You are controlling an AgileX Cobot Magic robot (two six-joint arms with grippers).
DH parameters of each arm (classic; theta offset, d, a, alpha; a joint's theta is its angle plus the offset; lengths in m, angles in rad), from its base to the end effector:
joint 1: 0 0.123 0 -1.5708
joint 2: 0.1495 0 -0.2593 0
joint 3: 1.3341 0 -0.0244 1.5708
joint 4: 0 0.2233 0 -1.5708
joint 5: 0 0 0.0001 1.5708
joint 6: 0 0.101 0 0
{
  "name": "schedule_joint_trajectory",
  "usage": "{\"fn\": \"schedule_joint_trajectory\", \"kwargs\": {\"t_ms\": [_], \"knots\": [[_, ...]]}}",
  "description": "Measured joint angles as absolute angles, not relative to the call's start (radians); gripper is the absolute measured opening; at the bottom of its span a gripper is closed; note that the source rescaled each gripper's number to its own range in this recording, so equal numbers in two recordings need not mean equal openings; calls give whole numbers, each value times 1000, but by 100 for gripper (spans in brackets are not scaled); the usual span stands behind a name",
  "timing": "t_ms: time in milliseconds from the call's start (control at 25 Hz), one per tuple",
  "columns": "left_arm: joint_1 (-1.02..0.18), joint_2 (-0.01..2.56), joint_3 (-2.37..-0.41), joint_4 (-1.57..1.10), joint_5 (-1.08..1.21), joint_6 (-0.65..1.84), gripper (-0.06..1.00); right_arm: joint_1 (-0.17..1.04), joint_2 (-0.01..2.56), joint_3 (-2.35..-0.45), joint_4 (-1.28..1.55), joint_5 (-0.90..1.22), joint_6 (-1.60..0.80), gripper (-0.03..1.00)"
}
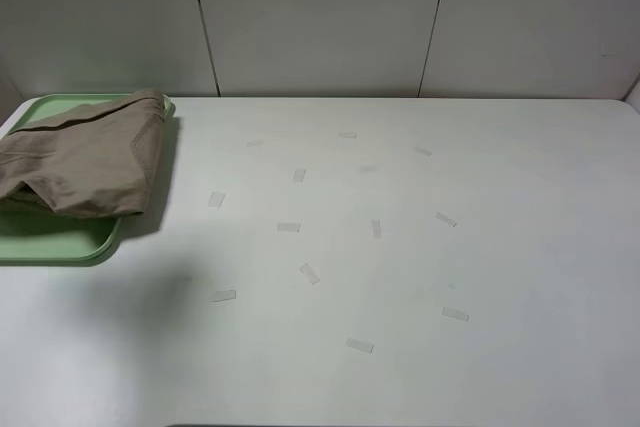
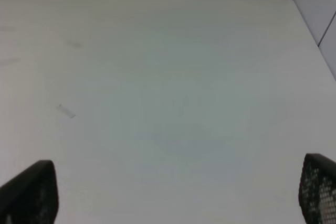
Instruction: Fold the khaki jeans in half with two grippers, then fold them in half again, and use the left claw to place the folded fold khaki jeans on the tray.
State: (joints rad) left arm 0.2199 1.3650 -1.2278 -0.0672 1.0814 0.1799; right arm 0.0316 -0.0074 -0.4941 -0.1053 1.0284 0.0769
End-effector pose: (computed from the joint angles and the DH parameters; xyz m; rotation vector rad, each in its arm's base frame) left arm 0.2478 0.0492 0.3039 -0.0787 2.6968 0.0318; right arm 0.0068 -0.0089 0.2613 0.0483 2.0060 -0.0560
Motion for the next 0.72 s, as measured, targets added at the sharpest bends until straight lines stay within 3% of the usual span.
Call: {"fn": "schedule_joint_trajectory", "kwargs": {"t_ms": [720], "knots": [[220, 819, -902, -67, 1162, 159, 100, 32, -7, -494, -105, 1028, 77, 100]]}}
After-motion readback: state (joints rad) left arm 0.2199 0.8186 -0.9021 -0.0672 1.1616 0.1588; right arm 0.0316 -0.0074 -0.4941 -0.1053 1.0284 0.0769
